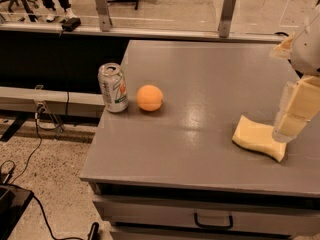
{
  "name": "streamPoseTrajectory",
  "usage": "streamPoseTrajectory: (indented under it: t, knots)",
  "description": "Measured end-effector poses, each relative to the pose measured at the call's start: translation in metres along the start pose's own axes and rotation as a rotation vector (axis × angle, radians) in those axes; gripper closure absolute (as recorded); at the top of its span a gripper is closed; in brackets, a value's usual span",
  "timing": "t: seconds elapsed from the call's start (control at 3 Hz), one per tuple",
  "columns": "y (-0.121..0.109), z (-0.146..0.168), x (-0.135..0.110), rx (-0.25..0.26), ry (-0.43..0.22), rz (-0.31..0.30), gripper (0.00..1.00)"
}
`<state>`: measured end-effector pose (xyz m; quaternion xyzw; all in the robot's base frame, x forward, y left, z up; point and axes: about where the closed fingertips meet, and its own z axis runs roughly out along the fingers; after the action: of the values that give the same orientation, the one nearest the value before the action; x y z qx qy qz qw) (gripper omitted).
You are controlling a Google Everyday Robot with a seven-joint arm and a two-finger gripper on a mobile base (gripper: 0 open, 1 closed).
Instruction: Move orange near sponge
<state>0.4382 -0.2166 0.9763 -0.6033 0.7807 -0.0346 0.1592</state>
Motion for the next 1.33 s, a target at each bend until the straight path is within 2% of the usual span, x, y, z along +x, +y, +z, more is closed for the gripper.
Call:
streamPoseTrajectory:
  t: [0.33,0.67,1.0,1.33]
  knots:
    - [0.000,0.000,0.000,0.000,0.000,0.000,0.00]
    - [-0.012,-0.002,-0.004,0.024,-0.018,-0.002,0.00]
    - [-0.042,-0.001,-0.019,0.052,-0.073,-0.003,0.00]
    - [-0.067,0.007,-0.048,0.059,-0.141,-0.016,0.00]
